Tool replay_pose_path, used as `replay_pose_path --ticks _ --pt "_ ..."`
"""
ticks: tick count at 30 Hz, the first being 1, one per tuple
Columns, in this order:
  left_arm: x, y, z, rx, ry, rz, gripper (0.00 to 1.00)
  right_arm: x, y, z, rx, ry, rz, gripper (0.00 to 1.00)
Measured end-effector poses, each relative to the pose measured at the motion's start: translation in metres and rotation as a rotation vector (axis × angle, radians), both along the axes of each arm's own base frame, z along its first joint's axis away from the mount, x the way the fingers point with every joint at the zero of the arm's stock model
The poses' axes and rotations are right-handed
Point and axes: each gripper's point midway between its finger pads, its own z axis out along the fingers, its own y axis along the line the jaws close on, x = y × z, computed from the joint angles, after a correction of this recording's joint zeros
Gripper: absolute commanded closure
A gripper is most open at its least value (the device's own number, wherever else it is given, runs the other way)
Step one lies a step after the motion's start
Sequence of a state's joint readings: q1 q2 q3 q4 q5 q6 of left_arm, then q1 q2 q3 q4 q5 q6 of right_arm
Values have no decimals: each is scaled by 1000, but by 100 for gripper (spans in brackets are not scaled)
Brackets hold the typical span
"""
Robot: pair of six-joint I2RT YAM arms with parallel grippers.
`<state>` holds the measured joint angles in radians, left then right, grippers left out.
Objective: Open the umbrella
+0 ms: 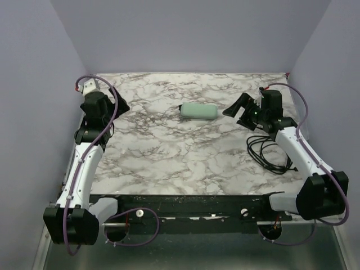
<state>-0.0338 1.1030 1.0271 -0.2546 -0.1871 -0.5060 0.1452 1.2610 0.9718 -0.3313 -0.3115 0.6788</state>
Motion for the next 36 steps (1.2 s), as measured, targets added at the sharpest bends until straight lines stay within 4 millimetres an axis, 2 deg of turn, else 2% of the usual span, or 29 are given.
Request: replay_pose_path --ticks 1,4,7,10,16,21,25,31,34,36 --pt "-9 -4 -9 -26 34 -10 1 6 2 0 1 7 5 0" --pt "-48 -18 -65 -114 233 -43 1 27 11 -1 6 38 25 1" --pt "-74 -30 -97 -168 375 -84 1 53 17 -6 5 75 36 2" --pt "-88 -41 -101 -205 417 -136 1 80 23 -13 1 110 43 4" --pt "-117 -56 -87 -236 357 -230 1 141 36 -26 -6 147 53 8" --pt "-135 -63 -105 -234 387 -279 1 179 43 -48 -11 176 54 12" --pt "-142 -67 -116 -215 409 -307 1 191 48 -72 -13 211 60 12" --pt "-145 -75 -116 -197 409 -349 1 200 62 -109 5 268 84 12" --pt "-147 -80 -116 -184 415 -379 1 187 78 -120 21 315 143 11" --pt "-148 -83 -118 -181 422 -388 1 165 94 -121 36 358 227 7"
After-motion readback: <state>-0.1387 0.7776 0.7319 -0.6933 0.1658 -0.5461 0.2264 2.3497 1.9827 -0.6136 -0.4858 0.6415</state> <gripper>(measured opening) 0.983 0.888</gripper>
